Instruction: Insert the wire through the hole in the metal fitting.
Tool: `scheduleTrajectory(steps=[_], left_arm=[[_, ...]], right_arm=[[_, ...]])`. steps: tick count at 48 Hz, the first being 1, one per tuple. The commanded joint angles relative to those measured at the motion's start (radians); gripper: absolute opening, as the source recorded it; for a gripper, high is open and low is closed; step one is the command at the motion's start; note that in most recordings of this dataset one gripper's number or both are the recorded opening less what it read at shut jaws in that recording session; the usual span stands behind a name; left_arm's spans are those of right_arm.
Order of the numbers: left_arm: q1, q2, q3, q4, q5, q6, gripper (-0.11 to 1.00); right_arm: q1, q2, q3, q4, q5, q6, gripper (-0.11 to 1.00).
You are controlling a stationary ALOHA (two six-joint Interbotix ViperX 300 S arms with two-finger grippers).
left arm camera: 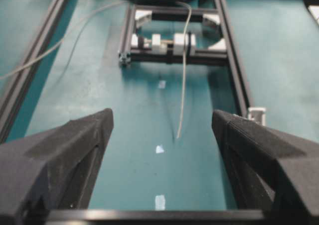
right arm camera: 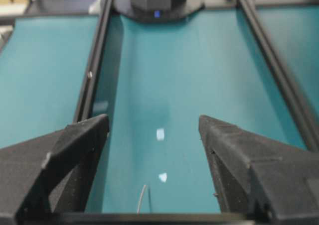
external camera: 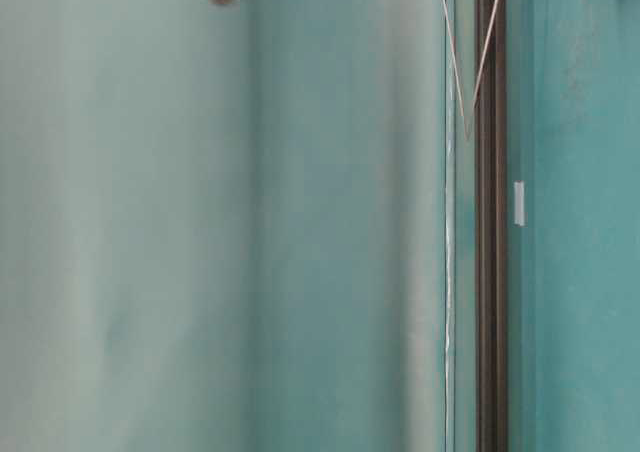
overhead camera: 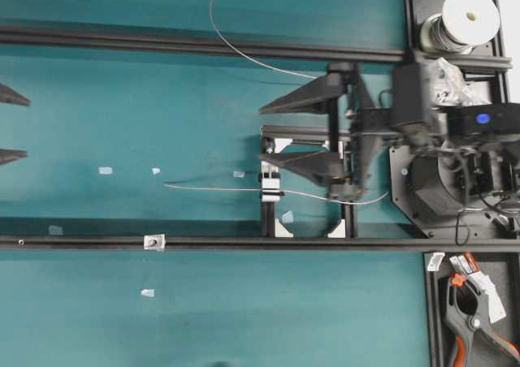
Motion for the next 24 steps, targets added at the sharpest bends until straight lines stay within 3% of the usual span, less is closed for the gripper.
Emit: scheduleTrajectory(steps=[1, 8, 24], left_arm=[[0.003, 0.074, 0.008, -0.003, -0.097, -0.002, 0.87], [0.003, 0.181, 0.025, -0.003, -0.206, -0.002, 0.87], [-0.002, 0.394, -0.011, -0.003, -0.302, -0.003, 0.87]], right_arm=[[-0.003, 0.054, -0.035, 0.002, -0.026, 0.011, 0.83], [-0.003, 0.140, -0.054, 0.000, -0.040, 0.040, 0.83], [0.021, 0.298, -0.091, 0.000, -0.043, 0.078, 0.83]])
